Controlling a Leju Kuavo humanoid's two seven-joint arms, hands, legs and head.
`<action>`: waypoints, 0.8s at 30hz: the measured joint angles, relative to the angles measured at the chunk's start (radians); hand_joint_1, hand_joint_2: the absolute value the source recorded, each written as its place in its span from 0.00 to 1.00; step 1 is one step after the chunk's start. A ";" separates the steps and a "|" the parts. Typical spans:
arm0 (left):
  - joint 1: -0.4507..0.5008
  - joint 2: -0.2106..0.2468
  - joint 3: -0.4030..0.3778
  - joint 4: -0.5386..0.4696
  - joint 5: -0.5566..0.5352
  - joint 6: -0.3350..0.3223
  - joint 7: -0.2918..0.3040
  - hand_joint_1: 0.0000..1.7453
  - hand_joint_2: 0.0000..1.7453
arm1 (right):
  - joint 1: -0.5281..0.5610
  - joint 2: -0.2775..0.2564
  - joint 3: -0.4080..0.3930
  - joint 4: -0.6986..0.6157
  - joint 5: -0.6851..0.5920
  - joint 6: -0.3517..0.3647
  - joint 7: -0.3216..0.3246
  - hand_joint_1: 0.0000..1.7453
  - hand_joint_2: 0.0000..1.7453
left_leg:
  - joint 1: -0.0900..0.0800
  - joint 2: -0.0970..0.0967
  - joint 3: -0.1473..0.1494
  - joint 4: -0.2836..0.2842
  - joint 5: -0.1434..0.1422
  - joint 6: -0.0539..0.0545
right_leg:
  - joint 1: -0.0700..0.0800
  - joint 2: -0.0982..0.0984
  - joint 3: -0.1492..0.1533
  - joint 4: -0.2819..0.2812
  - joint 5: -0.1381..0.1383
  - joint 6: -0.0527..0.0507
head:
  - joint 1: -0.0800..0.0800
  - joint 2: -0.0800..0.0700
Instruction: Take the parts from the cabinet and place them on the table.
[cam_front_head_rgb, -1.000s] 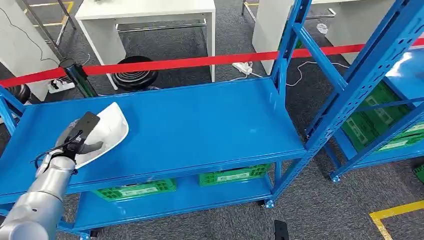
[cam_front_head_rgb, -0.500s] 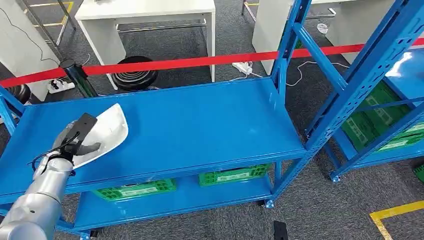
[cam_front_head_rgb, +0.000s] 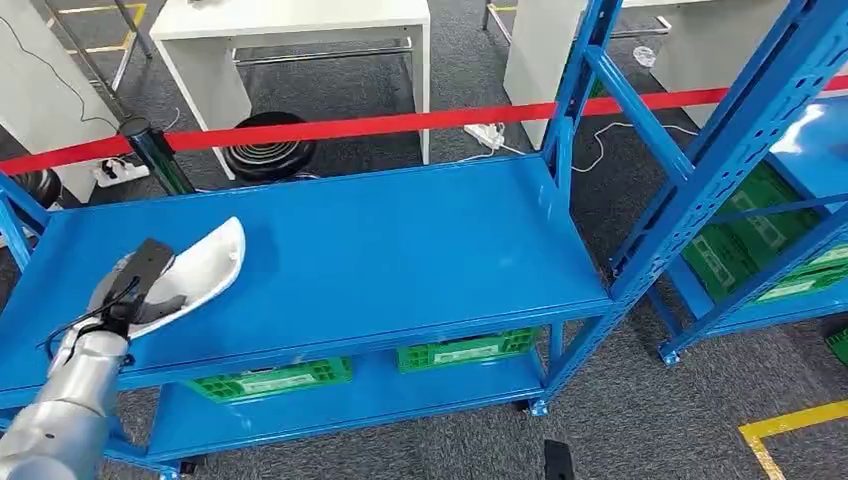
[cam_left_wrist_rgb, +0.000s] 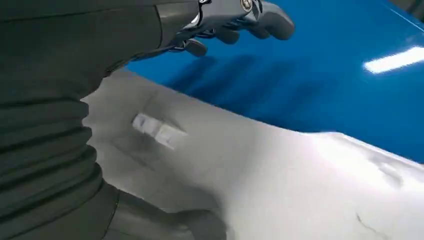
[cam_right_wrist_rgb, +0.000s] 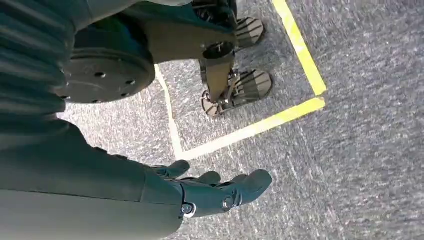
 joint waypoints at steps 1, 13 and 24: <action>0.005 0.005 0.005 0.000 0.007 0.001 -0.004 0.00 1.00 | -0.001 0.000 0.004 0.000 0.005 0.003 0.007 0.00 1.00 | 0.000 0.000 0.000 0.000 0.000 0.000 | 0.000 0.000 0.000 0.000 0.000 0.000 | 0.000 0.000; 0.017 0.025 0.024 -0.003 0.003 0.013 0.024 0.00 1.00 | -0.002 0.003 0.021 0.000 0.010 0.004 0.011 0.00 1.00 | 0.000 0.000 0.007 -0.001 0.000 -0.001 | 0.000 -0.001 0.006 0.000 -0.001 0.000 | 0.000 0.000; 0.029 0.023 0.033 -0.004 0.025 0.042 -0.007 0.00 0.00 | -0.011 0.003 0.026 0.000 0.030 0.001 0.015 0.00 1.00 | 0.000 0.000 0.007 -0.001 0.000 -0.001 | 0.000 -0.001 0.007 0.000 -0.001 0.000 | 0.000 0.000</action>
